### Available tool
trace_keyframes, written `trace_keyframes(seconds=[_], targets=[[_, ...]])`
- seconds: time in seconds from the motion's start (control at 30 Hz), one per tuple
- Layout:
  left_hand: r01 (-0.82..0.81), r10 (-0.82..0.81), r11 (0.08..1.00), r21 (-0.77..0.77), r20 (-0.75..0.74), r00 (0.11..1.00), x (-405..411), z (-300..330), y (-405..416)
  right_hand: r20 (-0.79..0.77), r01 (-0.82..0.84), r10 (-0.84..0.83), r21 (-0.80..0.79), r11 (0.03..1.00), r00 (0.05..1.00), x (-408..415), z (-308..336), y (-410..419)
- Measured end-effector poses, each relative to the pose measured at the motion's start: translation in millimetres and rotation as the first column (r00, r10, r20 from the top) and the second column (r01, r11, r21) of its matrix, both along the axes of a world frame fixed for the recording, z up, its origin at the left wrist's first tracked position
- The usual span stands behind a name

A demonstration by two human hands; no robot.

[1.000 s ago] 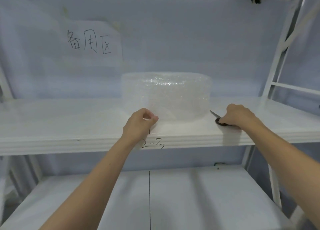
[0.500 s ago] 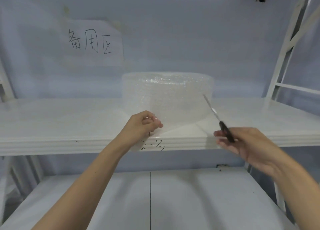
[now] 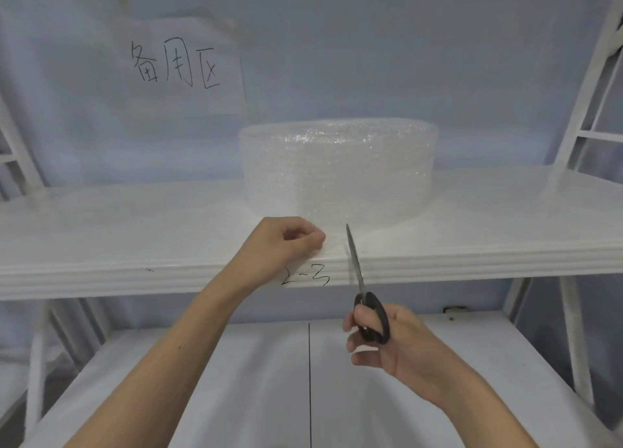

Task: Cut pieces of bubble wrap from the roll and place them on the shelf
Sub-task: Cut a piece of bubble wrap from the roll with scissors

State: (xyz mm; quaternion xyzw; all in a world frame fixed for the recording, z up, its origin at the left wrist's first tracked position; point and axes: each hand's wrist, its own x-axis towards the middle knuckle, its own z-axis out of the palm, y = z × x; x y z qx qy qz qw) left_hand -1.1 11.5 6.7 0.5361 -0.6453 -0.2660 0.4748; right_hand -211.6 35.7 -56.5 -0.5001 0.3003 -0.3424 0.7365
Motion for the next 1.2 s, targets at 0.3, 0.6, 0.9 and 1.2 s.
trace_keyframes(seconds=[0.3, 0.6, 0.9, 1.2], targets=[[-0.038, 0.047, 0.997, 0.072, -0.114, 0.992, -4.8, 10.2, 0.6, 0.01, -0.171, 0.171, -0.018, 0.985, 0.985, 3.1, -4.3, -1.8], [0.005, 0.007, 0.996, 0.085, -0.138, 0.99, 0.5, 14.5, 4.1, -0.003, -0.203, 0.203, -0.021, 0.979, 0.979, 7.2, -4.2, -6.1], [0.039, -0.033, 0.999, 0.033, -0.165, 0.986, -0.4, 15.2, 9.6, 0.061, -0.14, 0.143, -0.045, 0.989, 0.988, 34.2, 14.3, -17.5], [0.022, -0.013, 0.999, 0.044, -0.189, 0.982, 1.5, 10.9, 5.4, -0.005, -0.078, 0.079, -0.175, 0.981, 0.997, 36.0, 14.1, -19.7]])
